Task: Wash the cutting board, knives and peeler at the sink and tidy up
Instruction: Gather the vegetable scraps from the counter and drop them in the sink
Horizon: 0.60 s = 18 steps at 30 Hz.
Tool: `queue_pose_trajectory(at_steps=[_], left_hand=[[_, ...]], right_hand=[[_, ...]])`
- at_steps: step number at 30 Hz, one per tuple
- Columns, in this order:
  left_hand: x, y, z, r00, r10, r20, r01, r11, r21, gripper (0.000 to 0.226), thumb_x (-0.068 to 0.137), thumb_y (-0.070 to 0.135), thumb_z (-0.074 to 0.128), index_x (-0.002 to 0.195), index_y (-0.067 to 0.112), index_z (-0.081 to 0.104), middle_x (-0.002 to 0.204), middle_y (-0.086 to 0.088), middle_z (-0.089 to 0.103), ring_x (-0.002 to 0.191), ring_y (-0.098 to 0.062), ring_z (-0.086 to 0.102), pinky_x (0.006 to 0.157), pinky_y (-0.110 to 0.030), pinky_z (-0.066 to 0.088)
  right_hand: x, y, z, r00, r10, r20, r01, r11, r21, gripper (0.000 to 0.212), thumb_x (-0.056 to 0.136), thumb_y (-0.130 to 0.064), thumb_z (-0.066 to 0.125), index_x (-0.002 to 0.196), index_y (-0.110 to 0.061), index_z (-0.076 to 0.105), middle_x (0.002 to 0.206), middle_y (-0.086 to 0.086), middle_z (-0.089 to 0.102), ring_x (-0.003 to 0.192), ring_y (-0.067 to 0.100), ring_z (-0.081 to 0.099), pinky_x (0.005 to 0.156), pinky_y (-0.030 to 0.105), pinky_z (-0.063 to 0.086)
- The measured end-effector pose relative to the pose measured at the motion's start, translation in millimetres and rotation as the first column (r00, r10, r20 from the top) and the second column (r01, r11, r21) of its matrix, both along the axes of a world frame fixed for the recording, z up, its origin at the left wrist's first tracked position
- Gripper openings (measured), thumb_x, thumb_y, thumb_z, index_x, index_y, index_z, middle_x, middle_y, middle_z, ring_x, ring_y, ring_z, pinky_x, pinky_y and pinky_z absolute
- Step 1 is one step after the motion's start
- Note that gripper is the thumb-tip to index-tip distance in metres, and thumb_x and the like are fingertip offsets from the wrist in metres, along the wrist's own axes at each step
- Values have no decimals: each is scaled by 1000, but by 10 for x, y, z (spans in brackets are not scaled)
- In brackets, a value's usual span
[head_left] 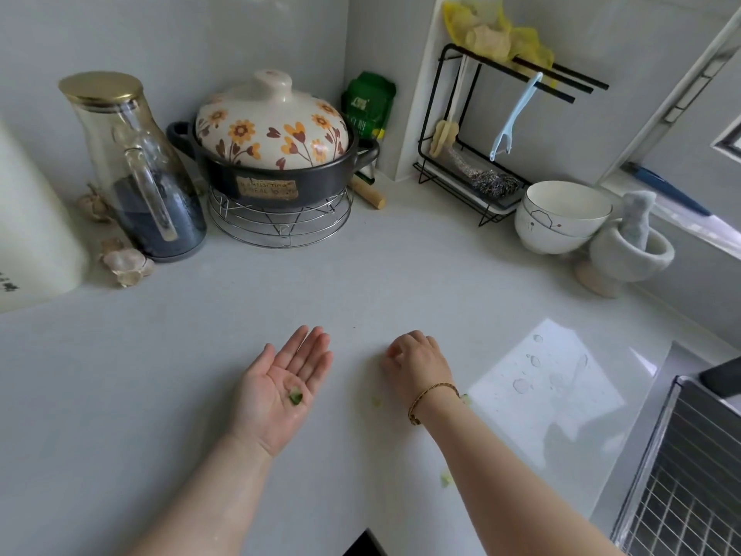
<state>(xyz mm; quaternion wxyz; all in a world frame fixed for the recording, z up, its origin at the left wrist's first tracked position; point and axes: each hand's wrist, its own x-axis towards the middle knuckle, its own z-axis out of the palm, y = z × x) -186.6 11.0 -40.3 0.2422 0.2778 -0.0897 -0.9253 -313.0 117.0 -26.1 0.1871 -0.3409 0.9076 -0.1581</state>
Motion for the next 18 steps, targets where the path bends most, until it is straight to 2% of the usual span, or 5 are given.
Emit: queue_pose_trajectory(at_steps=[3, 6, 9, 13, 18], left_hand=[[15, -3, -4, 1000, 11, 8, -11, 1000, 9, 67, 100, 29, 25, 67, -1, 74, 82, -15, 73, 70, -23, 72, 59, -36, 59], [9, 10, -1, 1000, 6, 12, -7, 1000, 21, 63, 100, 29, 25, 73, -1, 73, 82, -15, 73, 69, -24, 72, 58, -36, 58], [9, 29, 17, 1000, -9, 27, 9, 1000, 9, 48, 100, 29, 25, 93, 1, 63, 81, -14, 73, 69, -23, 72, 60, -36, 58], [47, 40, 33, 999, -20, 50, 20, 1000, 1, 43, 99, 29, 29, 94, 1, 60, 79, -14, 73, 68, -22, 72, 59, -33, 59], [73, 51, 64, 998, -20, 52, 19, 1000, 14, 50, 98, 32, 31, 86, -2, 66, 79, -16, 72, 67, -23, 72, 58, -34, 58]], right_hand=[[159, 138, 41, 998, 27, 63, -21, 996, -87, 9, 92, -20, 46, 83, -23, 46, 82, -12, 47, 86, 9, 42, 62, 16, 29], [274, 218, 20, 995, 32, 94, -28, 999, -37, 11, 90, -17, 45, 82, -24, 47, 69, -18, 40, 78, 10, 43, 66, 20, 32], [321, 224, 0, 994, 46, 103, -48, 999, 15, 12, 89, -16, 44, 86, -26, 50, 77, -10, 47, 82, 10, 44, 71, 21, 36], [338, 206, -26, 992, 37, 124, -42, 998, 44, 28, 91, -17, 42, 119, -17, 48, 77, -9, 45, 84, 13, 42, 70, 22, 34], [327, 174, 5, 987, -20, 157, 4, 995, 102, 5, 88, -17, 46, 90, -22, 48, 90, -3, 49, 84, 16, 45, 70, 22, 36]])
